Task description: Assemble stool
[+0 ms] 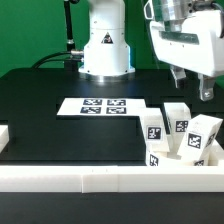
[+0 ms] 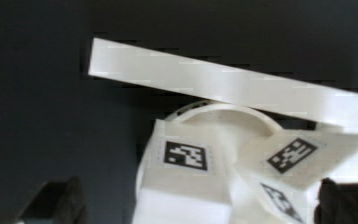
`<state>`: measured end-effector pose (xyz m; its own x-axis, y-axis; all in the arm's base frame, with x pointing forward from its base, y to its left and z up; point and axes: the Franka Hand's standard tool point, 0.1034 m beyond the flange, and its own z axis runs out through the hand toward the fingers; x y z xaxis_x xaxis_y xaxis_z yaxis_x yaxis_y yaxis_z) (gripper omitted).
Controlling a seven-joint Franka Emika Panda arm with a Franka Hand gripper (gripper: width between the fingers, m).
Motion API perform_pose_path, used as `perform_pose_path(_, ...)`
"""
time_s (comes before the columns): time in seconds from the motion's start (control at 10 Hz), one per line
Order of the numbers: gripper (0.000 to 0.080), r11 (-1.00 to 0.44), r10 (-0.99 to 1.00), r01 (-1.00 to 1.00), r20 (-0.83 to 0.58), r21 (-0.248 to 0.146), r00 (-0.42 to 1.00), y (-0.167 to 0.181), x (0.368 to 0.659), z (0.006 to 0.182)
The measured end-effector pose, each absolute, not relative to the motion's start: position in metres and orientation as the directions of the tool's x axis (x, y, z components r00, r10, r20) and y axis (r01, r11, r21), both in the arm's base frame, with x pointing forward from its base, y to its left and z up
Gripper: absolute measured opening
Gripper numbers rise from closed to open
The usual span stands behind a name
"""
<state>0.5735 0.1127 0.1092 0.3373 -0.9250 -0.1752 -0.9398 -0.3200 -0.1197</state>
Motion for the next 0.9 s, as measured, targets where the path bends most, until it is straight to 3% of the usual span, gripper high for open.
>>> perform_pose_path(0.2, 0.0649, -0.603, -0.782, -0.787, -0.097, -0.131, 0.615, 0.1203, 0.5727, 0.1092)
perform_pose_path(0.4, 0.0649, -0.854, -0.507, -0.506, -0.02, -0.123, 0.862, 0.1232, 0.577, 0.108)
perform_pose_path(0.8, 0.0649, -0.967, -0.228, -0.224, 0.017, -0.118, 0.974, 0.1188, 0.577, 0.1067)
perform_pose_path(0.9, 0.0649, -0.996, -0.006, -0.002, 0.043, -0.091, 0.999, 0.1176, 0.5773, 0.1067)
